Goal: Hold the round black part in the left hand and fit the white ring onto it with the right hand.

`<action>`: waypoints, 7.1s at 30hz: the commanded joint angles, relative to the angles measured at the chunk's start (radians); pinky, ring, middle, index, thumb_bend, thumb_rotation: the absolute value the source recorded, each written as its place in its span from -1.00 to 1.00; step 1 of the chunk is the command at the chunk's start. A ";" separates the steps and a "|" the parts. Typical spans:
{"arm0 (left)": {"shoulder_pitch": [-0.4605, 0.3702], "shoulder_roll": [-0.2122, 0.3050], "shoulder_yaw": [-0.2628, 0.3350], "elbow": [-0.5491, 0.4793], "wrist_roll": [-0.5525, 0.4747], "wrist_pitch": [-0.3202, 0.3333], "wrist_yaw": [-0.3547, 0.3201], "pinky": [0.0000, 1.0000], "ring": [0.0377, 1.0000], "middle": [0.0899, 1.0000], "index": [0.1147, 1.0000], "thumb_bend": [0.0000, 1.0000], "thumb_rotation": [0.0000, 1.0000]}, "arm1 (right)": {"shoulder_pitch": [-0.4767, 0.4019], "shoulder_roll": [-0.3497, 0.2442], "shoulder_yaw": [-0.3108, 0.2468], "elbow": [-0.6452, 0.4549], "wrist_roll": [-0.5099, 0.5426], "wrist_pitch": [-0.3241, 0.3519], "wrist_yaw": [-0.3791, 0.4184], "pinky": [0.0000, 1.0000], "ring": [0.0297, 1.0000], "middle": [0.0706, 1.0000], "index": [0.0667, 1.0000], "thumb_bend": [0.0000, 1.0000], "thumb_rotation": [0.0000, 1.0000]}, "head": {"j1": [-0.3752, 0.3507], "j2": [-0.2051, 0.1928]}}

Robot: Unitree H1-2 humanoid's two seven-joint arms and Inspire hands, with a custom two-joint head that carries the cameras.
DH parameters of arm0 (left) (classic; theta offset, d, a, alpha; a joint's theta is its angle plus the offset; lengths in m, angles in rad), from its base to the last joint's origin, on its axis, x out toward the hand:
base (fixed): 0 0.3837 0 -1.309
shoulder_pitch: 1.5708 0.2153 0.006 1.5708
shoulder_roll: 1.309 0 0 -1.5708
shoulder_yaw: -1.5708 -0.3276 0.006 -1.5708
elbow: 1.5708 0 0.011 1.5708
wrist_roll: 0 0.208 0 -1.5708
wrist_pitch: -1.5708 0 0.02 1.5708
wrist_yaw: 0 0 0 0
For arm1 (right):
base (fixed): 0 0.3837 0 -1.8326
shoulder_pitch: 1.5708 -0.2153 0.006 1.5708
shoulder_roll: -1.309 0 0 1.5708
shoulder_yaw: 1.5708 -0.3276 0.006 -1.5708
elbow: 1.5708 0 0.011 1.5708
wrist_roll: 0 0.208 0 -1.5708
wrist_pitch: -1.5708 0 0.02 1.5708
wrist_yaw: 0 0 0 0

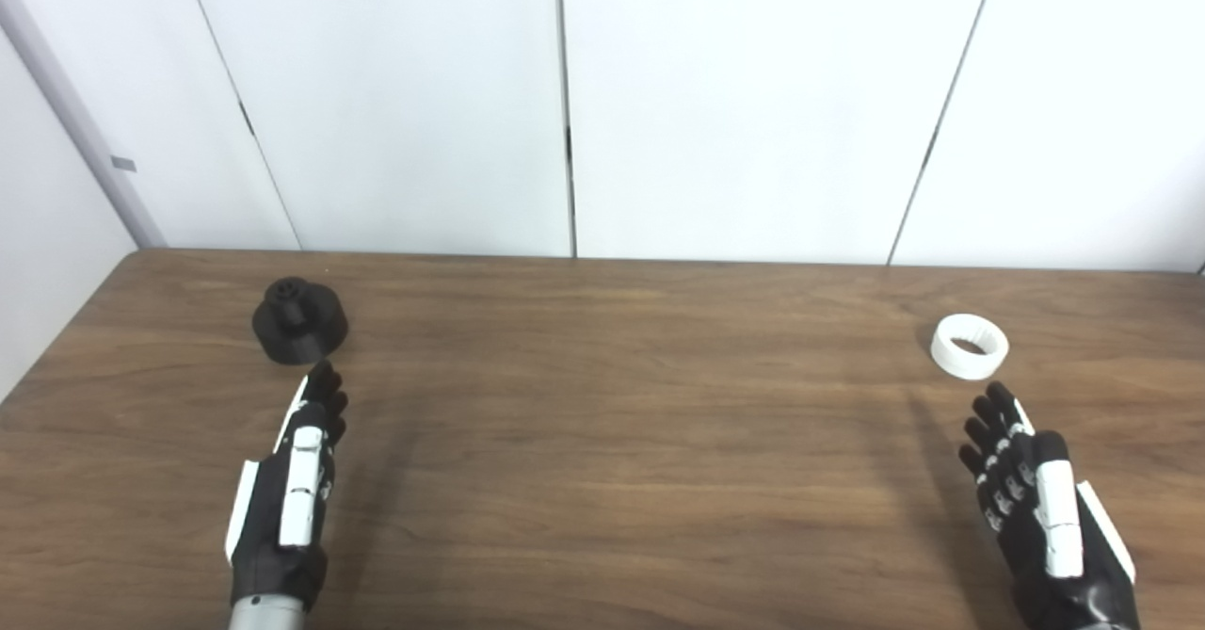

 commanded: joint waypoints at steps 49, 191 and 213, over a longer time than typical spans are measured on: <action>-0.008 -0.027 -0.092 -0.041 0.346 -0.057 0.142 0.82 0.88 0.89 0.95 0.16 -0.08 | -0.013 -0.048 -0.039 0.008 0.046 -0.067 0.031 1.00 0.96 0.91 0.89 0.05 1.00 | 0.321 -0.179; -0.744 0.443 -0.376 0.905 0.710 0.290 0.205 1.00 0.87 0.54 -0.18 0.05 -0.88 | 0.021 -0.015 -0.004 -0.080 -0.036 -0.015 0.004 1.00 1.00 0.97 0.97 0.70 1.00 | 0.267 -0.117; -0.645 0.460 -0.357 0.618 0.692 0.320 0.076 1.00 0.86 0.53 -0.18 0.05 -0.90 | 0.016 -0.017 0.021 -0.097 -0.039 -0.023 0.018 1.00 1.00 1.00 1.00 0.75 1.00 | 0.184 -0.088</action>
